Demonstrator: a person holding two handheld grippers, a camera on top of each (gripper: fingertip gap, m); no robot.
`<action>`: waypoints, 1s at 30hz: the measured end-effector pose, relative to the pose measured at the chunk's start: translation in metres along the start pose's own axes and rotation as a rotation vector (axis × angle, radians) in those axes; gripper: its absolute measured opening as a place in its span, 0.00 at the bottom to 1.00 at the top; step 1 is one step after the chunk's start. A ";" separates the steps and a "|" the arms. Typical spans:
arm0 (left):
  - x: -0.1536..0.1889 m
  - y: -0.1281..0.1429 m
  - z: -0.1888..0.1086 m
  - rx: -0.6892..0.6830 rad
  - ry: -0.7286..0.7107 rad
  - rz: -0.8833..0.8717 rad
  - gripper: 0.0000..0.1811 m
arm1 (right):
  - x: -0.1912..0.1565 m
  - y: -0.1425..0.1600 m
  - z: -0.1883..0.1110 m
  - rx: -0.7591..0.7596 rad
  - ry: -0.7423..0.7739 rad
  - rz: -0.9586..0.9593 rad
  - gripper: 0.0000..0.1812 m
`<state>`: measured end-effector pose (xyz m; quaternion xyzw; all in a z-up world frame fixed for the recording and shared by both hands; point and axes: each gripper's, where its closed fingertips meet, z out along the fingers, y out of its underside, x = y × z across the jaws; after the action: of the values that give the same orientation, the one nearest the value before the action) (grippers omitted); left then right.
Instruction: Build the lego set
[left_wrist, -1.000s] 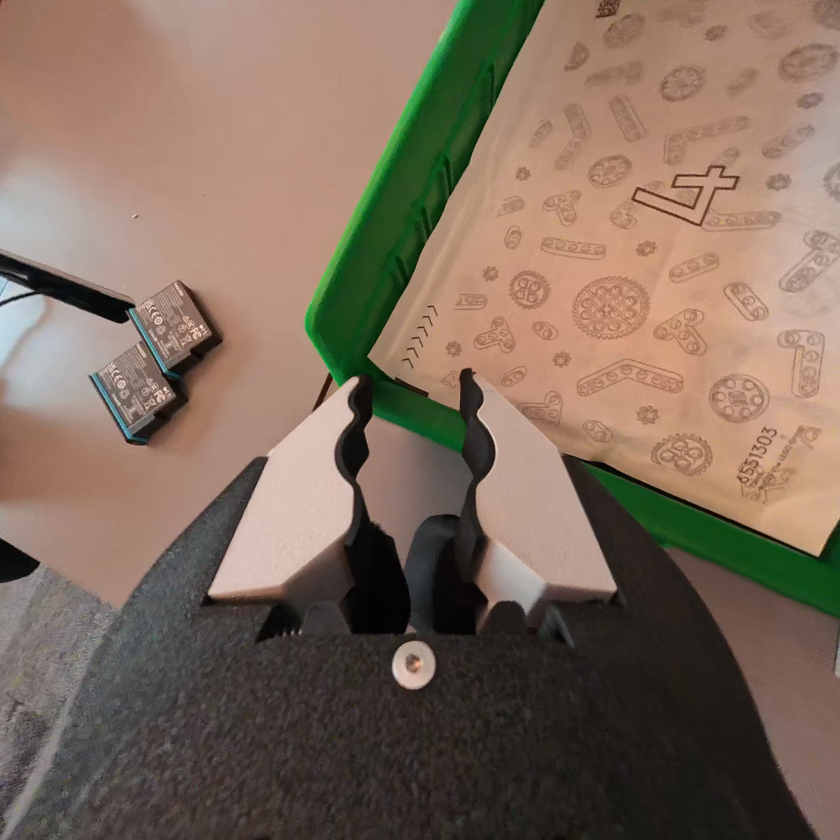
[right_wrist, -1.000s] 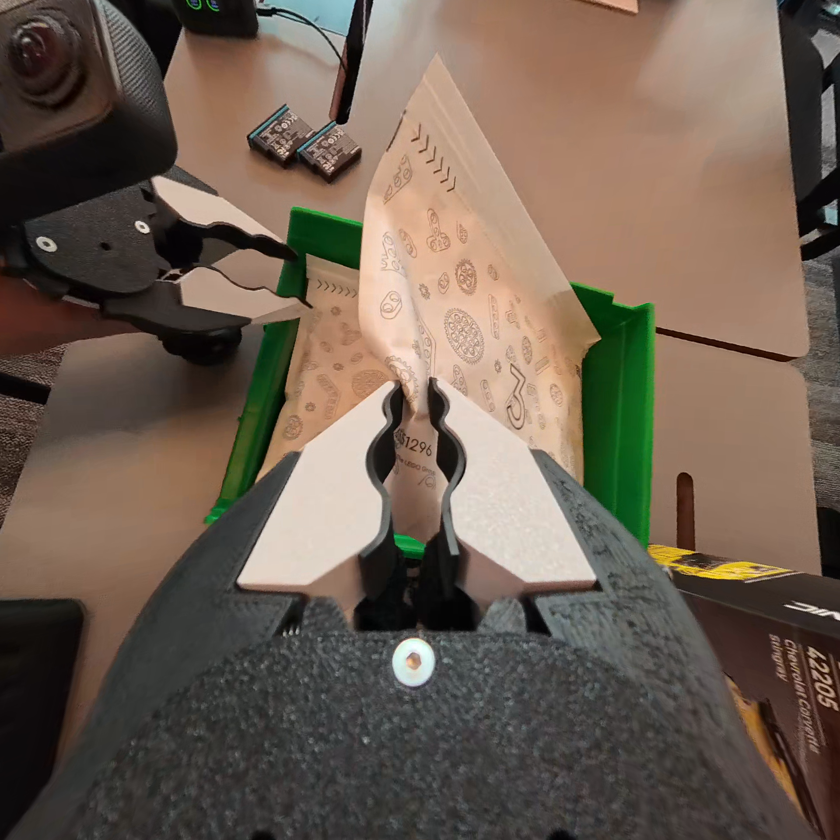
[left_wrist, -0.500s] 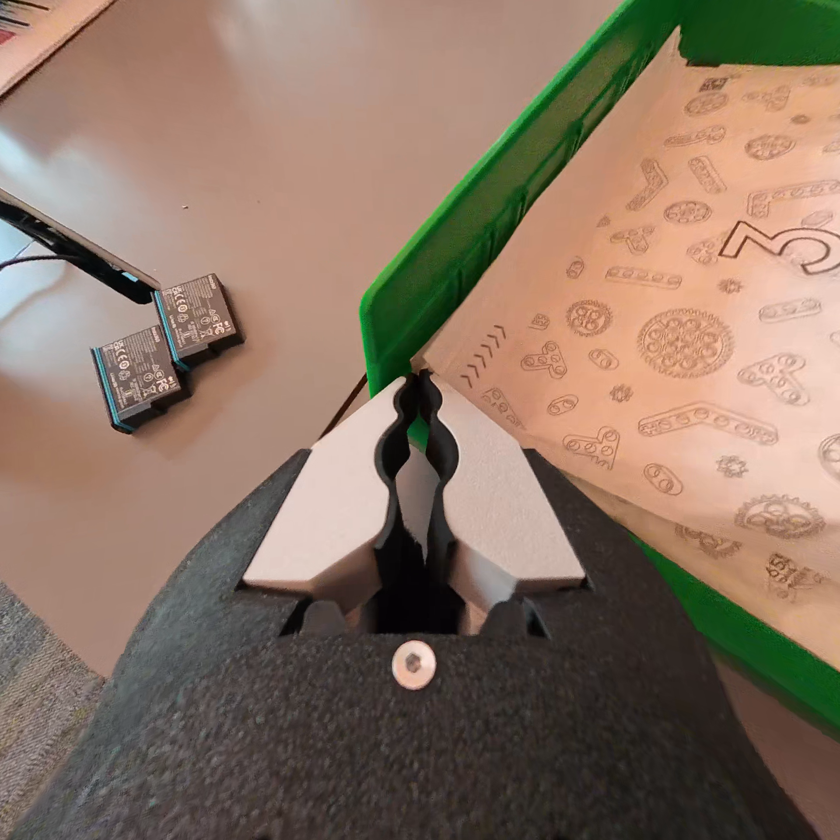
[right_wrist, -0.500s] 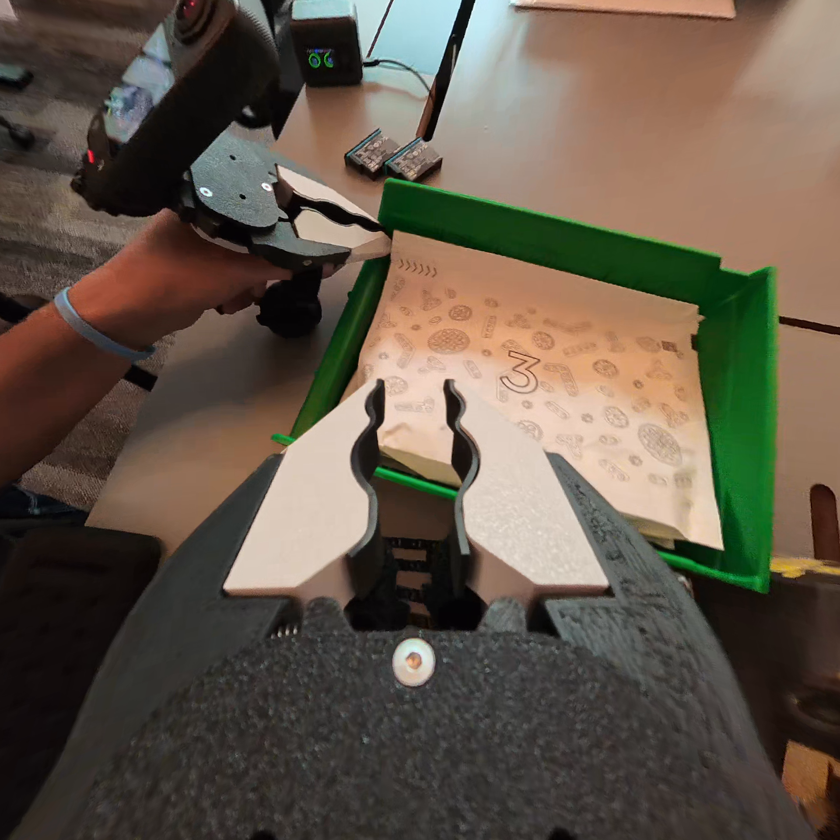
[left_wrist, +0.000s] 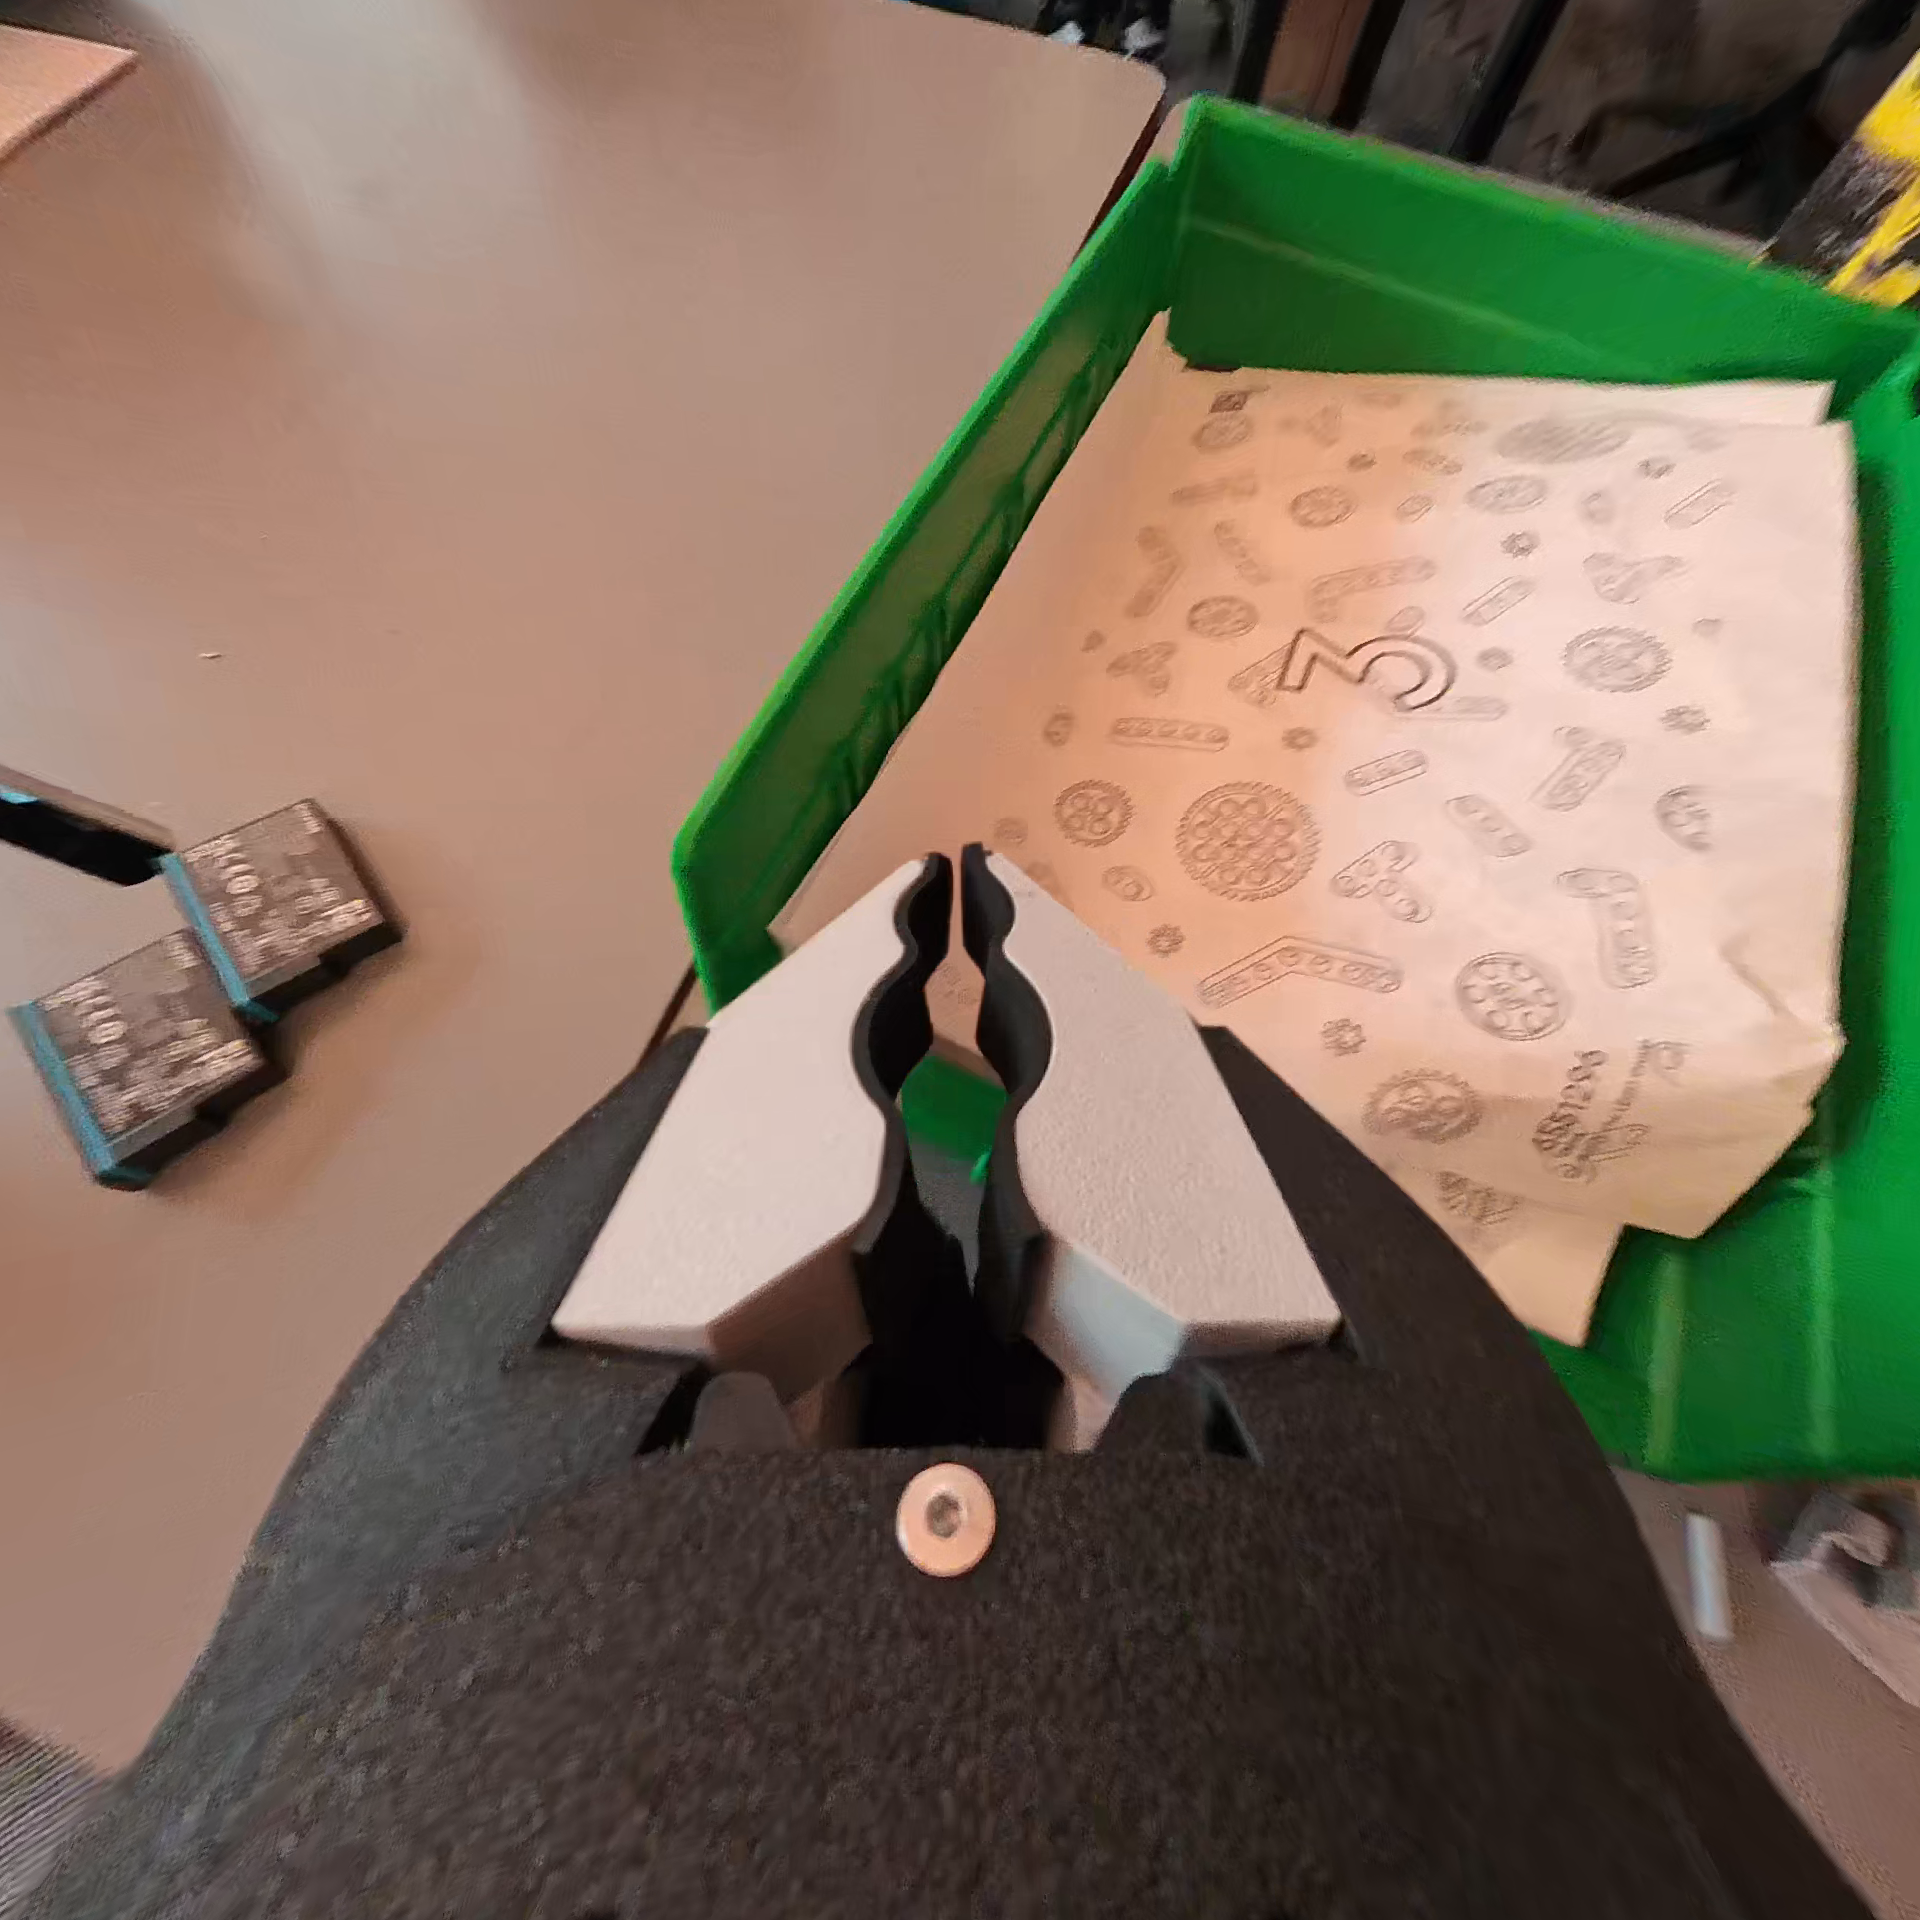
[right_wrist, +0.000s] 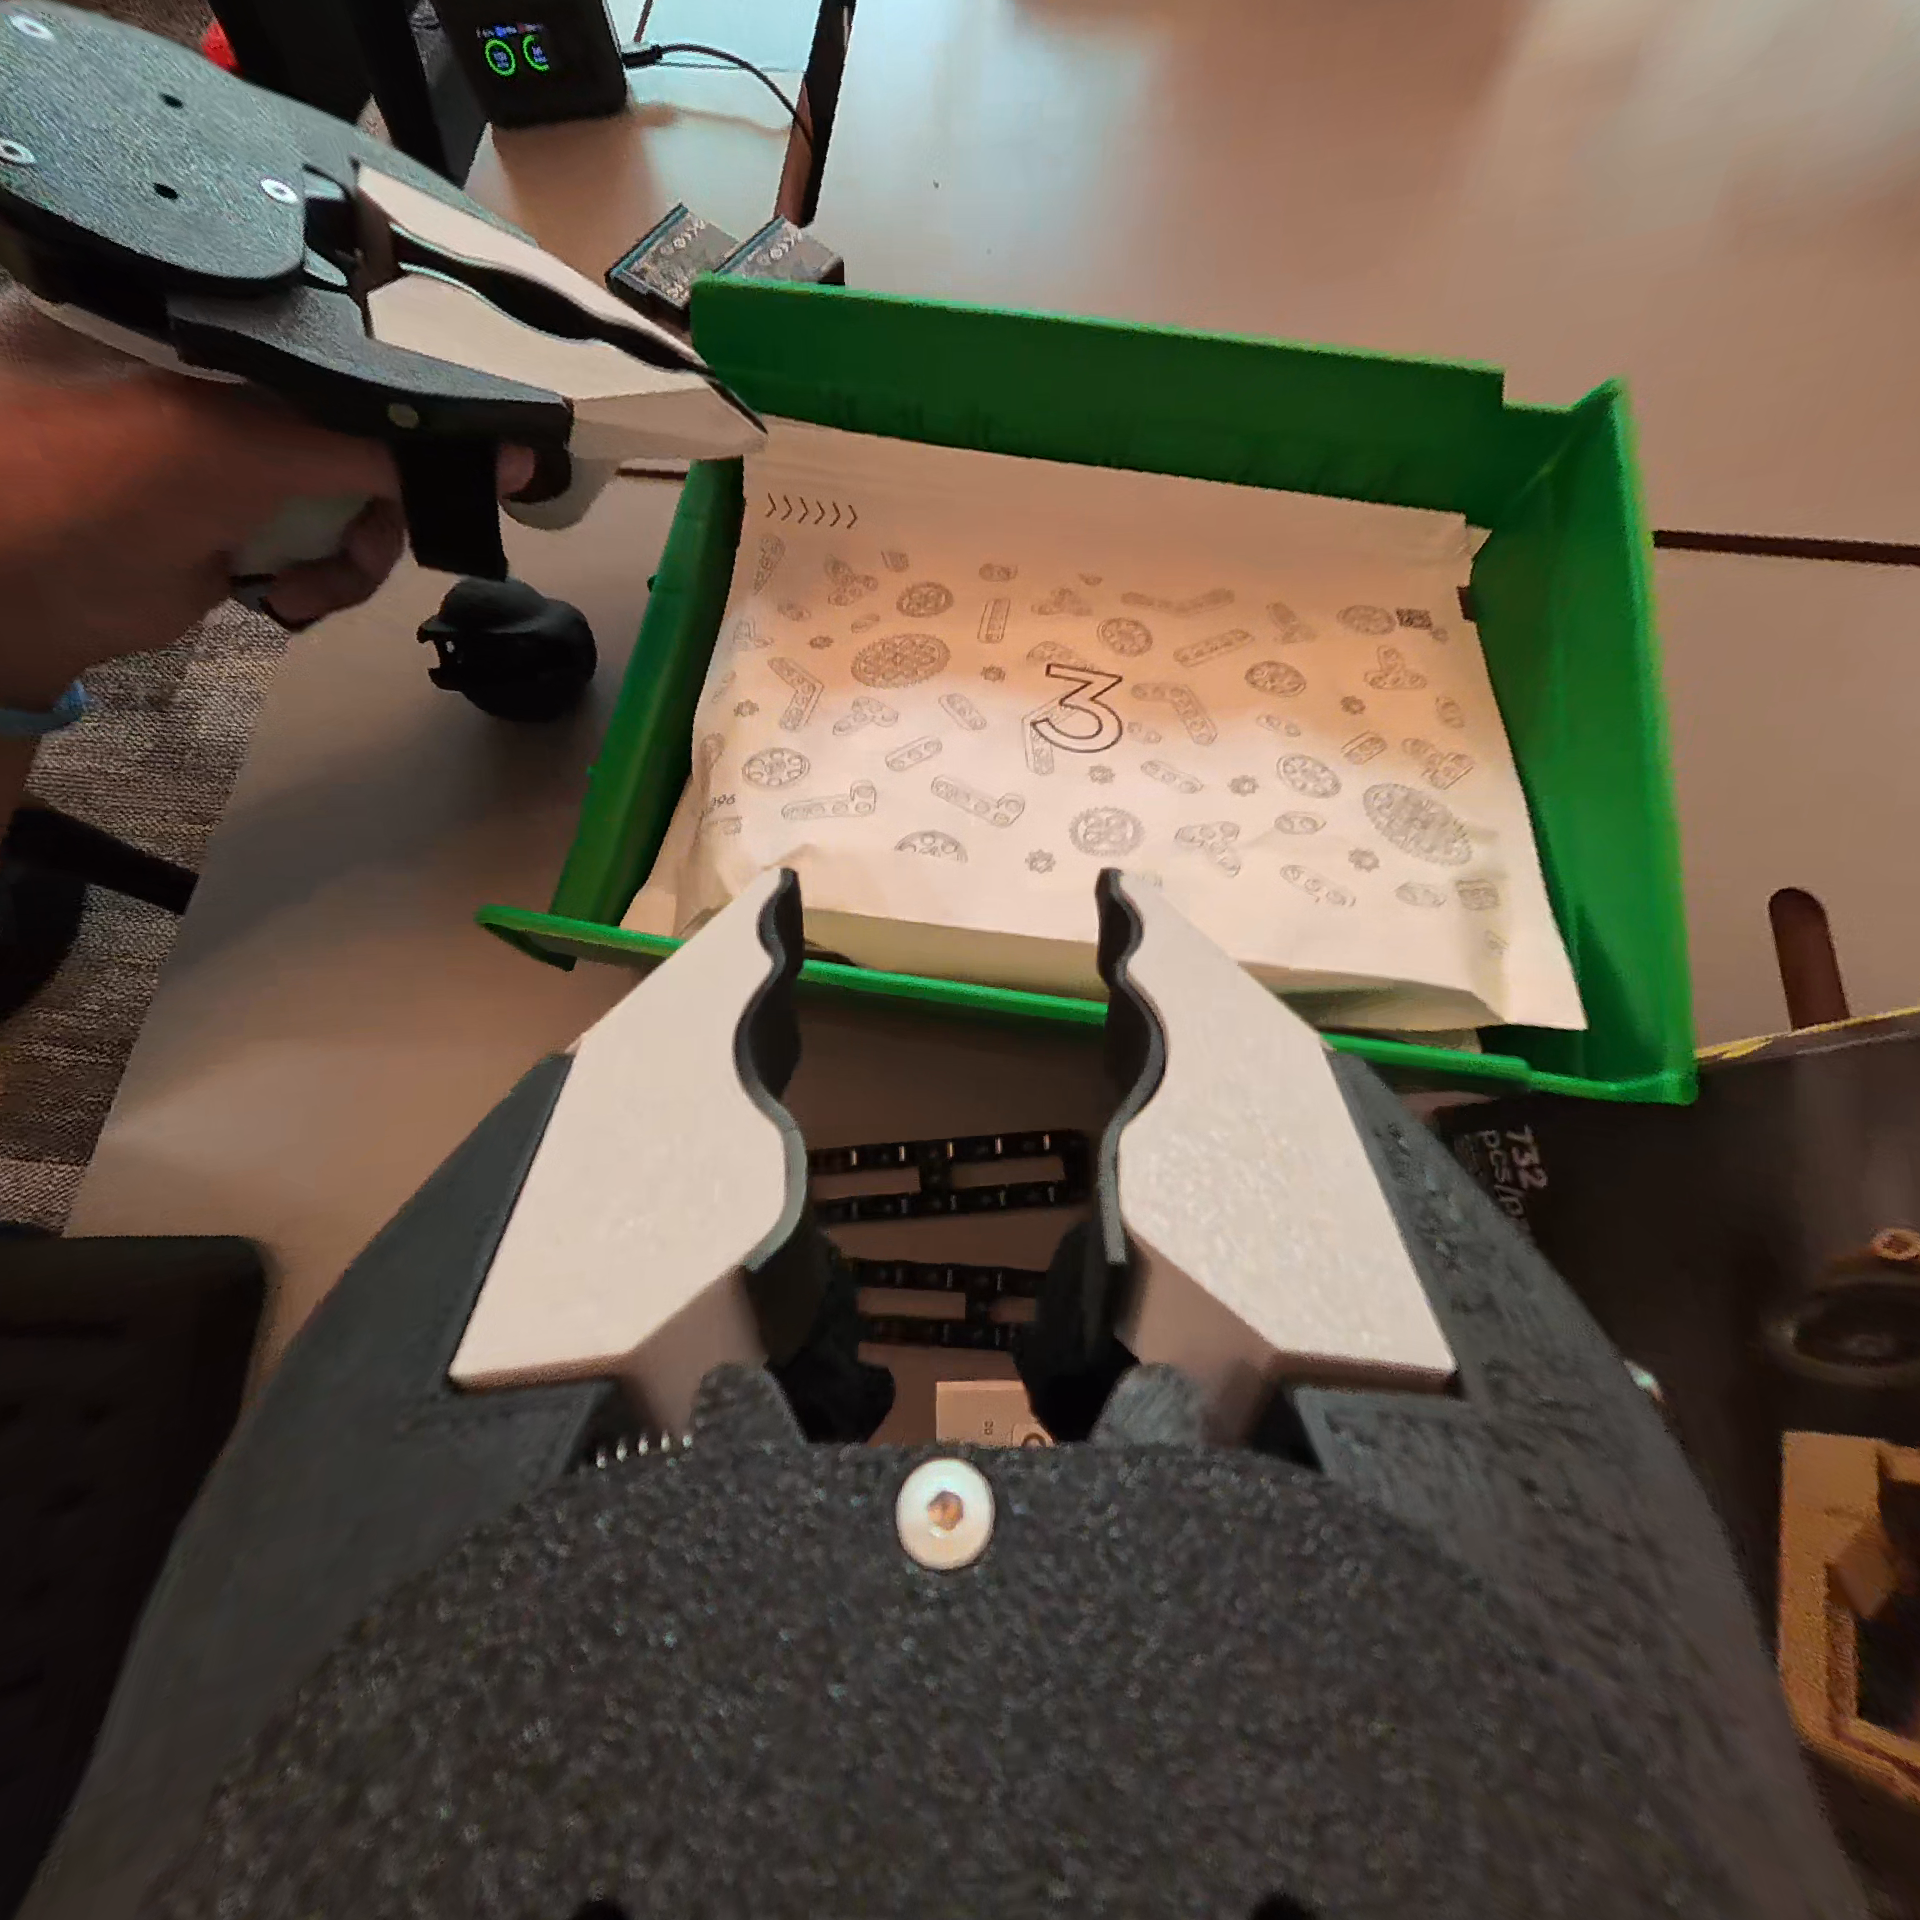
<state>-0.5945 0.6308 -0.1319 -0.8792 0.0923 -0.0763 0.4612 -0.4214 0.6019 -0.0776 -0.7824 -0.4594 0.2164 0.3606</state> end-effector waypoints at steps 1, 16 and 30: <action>-0.004 0.004 -0.002 -0.018 -0.032 0.020 0.00 | -0.001 0.003 -0.001 0.000 0.001 0.003 0.31; -0.027 0.025 0.020 -0.136 -0.143 -0.114 0.03 | -0.009 0.044 -0.017 0.014 -0.066 0.115 0.28; 0.001 0.002 0.010 -0.031 -0.002 -0.023 0.00 | -0.013 0.013 -0.017 0.098 -0.060 0.063 0.26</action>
<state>-0.5917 0.6373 -0.1388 -0.8872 0.0832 -0.0792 0.4469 -0.4091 0.5797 -0.0760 -0.7710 -0.4339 0.2734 0.3776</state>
